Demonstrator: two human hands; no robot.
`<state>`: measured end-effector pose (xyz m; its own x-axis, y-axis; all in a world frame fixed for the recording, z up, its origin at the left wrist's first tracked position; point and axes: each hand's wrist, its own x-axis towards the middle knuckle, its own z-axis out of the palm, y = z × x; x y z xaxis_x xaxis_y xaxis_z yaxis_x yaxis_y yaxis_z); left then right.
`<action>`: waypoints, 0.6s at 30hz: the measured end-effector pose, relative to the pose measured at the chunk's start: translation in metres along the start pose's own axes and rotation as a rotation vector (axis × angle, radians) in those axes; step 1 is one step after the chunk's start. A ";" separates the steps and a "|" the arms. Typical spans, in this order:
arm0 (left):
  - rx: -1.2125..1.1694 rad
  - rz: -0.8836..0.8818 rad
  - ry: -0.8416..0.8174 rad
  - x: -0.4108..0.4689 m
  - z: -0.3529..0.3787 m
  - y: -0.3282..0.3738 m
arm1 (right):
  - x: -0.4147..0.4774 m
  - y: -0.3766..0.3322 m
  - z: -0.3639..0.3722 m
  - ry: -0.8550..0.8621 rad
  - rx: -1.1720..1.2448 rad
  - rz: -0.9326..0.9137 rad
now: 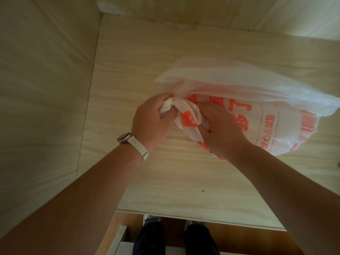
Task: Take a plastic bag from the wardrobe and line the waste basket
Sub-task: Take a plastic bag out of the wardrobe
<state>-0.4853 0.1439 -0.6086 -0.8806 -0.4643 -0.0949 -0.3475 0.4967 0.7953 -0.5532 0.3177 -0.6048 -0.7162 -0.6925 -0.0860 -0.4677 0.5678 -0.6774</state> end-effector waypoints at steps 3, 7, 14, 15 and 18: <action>-0.017 -0.016 -0.014 -0.007 -0.009 0.005 | -0.006 -0.012 -0.015 0.065 0.245 0.216; -0.038 -0.025 0.000 -0.023 -0.028 0.027 | -0.022 -0.036 -0.040 0.044 0.214 0.171; -0.198 -0.057 -0.038 -0.049 -0.073 0.108 | -0.038 -0.076 -0.076 0.096 -0.118 -0.086; -0.236 -0.040 -0.036 -0.053 -0.080 0.121 | -0.040 -0.083 -0.083 0.110 -0.113 -0.099; -0.344 0.019 -0.033 -0.065 -0.098 0.157 | -0.048 -0.109 -0.106 0.156 -0.072 -0.153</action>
<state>-0.4513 0.1802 -0.4190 -0.8977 -0.4307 -0.0930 -0.2069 0.2256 0.9520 -0.5226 0.3358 -0.4493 -0.7031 -0.6988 0.1319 -0.6089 0.4958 -0.6192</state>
